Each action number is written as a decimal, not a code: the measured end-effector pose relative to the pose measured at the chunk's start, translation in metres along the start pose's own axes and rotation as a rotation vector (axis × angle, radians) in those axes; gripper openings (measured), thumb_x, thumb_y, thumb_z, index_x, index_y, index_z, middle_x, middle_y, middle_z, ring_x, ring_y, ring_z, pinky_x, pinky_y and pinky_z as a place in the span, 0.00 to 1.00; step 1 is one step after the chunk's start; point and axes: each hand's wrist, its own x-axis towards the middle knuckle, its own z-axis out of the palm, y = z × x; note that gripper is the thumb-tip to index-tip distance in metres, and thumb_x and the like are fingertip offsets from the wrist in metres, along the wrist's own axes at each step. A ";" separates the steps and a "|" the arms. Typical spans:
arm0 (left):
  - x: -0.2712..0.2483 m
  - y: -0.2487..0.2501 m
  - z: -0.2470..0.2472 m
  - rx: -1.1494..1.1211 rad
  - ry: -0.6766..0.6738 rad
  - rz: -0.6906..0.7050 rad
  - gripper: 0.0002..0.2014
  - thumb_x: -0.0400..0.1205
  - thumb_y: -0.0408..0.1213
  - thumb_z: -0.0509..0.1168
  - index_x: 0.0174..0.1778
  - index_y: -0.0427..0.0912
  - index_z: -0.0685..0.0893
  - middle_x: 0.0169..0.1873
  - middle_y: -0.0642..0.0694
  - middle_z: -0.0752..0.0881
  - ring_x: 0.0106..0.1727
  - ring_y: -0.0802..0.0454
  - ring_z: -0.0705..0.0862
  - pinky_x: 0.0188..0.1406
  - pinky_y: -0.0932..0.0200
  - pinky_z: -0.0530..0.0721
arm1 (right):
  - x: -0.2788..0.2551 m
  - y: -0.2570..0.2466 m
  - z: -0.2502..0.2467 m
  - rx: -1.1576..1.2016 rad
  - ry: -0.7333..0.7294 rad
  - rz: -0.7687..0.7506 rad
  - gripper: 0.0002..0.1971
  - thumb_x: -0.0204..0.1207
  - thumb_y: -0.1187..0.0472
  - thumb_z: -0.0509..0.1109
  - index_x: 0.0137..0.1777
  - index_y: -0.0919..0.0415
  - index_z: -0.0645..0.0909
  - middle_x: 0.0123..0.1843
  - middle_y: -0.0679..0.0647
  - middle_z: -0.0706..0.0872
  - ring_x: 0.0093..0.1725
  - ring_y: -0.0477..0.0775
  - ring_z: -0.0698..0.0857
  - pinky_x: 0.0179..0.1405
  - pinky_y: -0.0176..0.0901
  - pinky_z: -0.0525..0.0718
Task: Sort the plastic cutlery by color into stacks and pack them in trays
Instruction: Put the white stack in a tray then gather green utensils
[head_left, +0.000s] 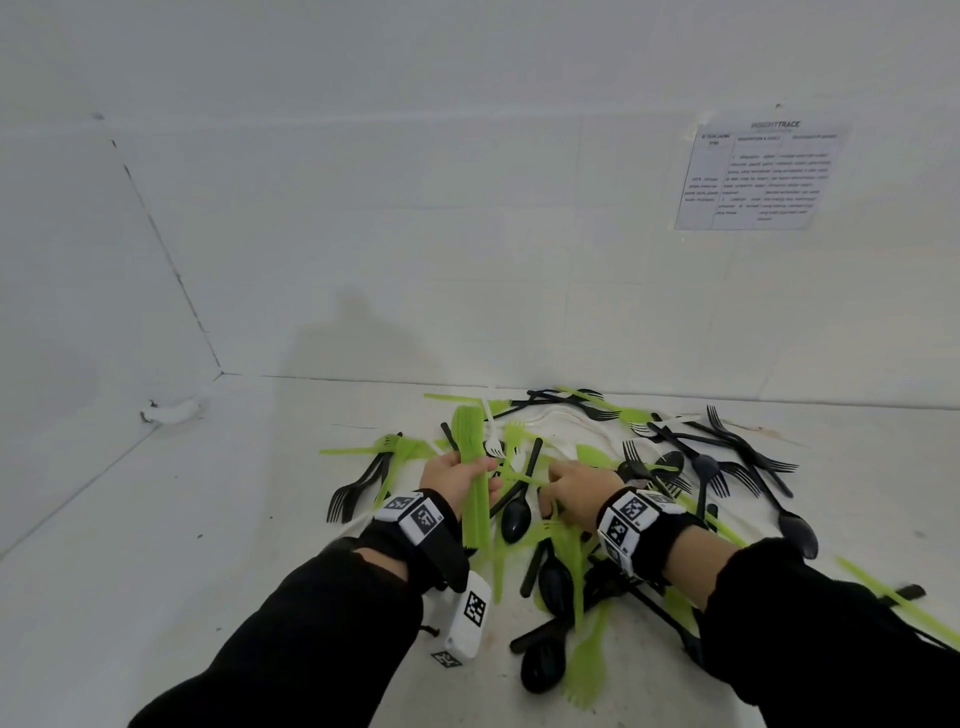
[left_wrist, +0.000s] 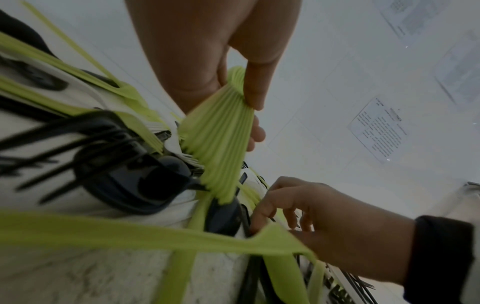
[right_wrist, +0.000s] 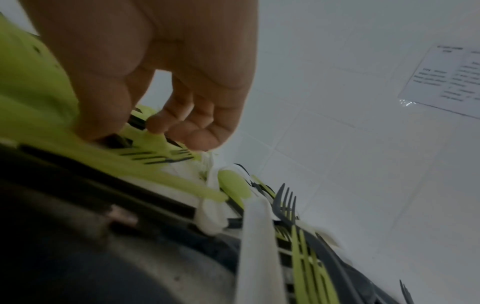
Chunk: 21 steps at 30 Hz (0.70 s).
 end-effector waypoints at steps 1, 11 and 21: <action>-0.001 0.000 0.001 0.001 0.003 0.002 0.06 0.80 0.24 0.64 0.37 0.33 0.81 0.31 0.37 0.82 0.23 0.52 0.84 0.26 0.60 0.86 | 0.000 0.001 0.000 -0.031 0.007 -0.006 0.16 0.79 0.66 0.64 0.62 0.48 0.80 0.65 0.54 0.72 0.66 0.58 0.74 0.50 0.47 0.77; -0.008 0.002 0.011 -0.023 0.035 0.032 0.08 0.81 0.26 0.63 0.36 0.35 0.80 0.33 0.41 0.83 0.28 0.50 0.83 0.27 0.60 0.85 | -0.001 0.019 -0.021 0.367 0.450 -0.087 0.16 0.83 0.54 0.56 0.51 0.67 0.77 0.46 0.56 0.79 0.49 0.57 0.78 0.55 0.48 0.74; -0.023 -0.002 0.022 -0.021 0.057 0.076 0.06 0.80 0.26 0.64 0.37 0.35 0.80 0.33 0.41 0.83 0.28 0.50 0.83 0.28 0.60 0.86 | -0.043 0.023 -0.006 0.249 -0.223 -0.011 0.09 0.77 0.53 0.66 0.50 0.57 0.83 0.38 0.50 0.83 0.45 0.49 0.79 0.42 0.35 0.74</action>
